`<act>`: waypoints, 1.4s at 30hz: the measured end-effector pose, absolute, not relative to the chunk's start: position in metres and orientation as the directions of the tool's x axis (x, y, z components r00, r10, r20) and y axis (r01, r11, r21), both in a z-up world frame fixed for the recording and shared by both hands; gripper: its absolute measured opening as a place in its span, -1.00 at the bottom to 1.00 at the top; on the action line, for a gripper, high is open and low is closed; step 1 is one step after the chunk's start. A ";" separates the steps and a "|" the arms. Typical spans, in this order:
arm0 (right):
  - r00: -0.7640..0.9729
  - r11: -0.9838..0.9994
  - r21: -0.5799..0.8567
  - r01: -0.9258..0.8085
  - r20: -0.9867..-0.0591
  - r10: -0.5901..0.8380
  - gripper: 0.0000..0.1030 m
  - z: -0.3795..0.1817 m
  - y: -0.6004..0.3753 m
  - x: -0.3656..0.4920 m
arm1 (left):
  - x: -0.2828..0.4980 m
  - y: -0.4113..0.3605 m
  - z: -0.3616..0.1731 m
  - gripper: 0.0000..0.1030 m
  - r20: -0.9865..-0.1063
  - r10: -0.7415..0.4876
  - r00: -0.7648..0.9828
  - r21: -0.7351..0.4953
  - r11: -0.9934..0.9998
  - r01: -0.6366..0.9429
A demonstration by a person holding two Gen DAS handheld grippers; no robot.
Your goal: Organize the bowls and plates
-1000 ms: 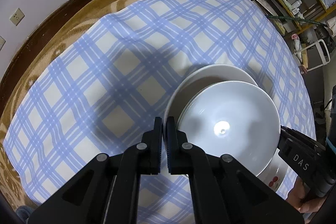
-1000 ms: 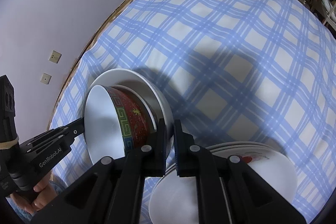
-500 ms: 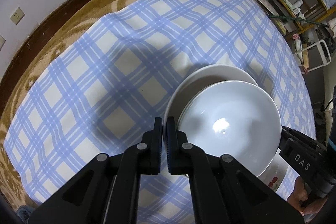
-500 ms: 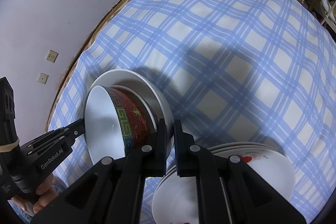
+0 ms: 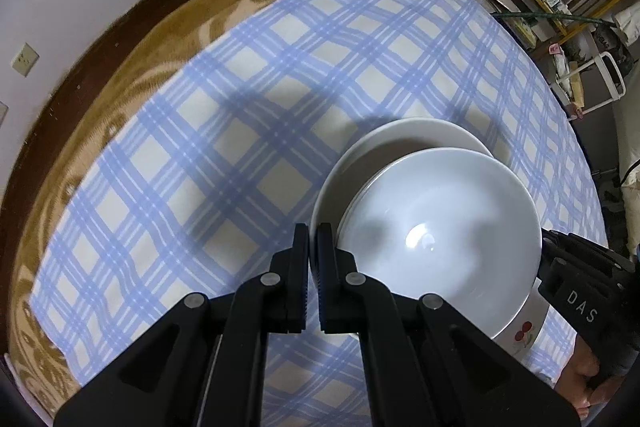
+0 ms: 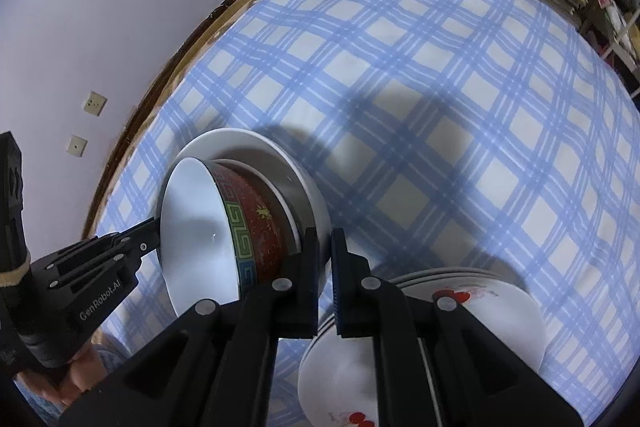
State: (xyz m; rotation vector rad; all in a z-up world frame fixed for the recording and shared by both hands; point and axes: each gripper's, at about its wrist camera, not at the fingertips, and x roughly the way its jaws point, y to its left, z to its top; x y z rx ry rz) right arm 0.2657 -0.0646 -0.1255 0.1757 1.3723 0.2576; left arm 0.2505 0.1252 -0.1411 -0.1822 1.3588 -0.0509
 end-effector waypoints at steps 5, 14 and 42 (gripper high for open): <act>0.192 0.953 0.296 -0.059 -0.934 0.302 -0.80 -0.111 -0.072 0.263 | 0.252 0.121 -0.121 -0.98 -0.964 -0.126 0.233 -0.140 0.989 -0.047; 0.230 0.954 0.297 -0.048 -0.926 0.300 -0.80 -0.077 -0.091 0.245 | 0.235 0.100 -0.084 -0.98 -0.956 -0.126 0.264 -0.137 0.990 -0.024; 0.208 0.955 0.277 0.103 -0.945 0.252 -0.83 -0.119 -0.206 0.157 | 0.170 -0.020 -0.127 -0.95 -0.974 -0.128 0.185 -0.108 0.988 0.114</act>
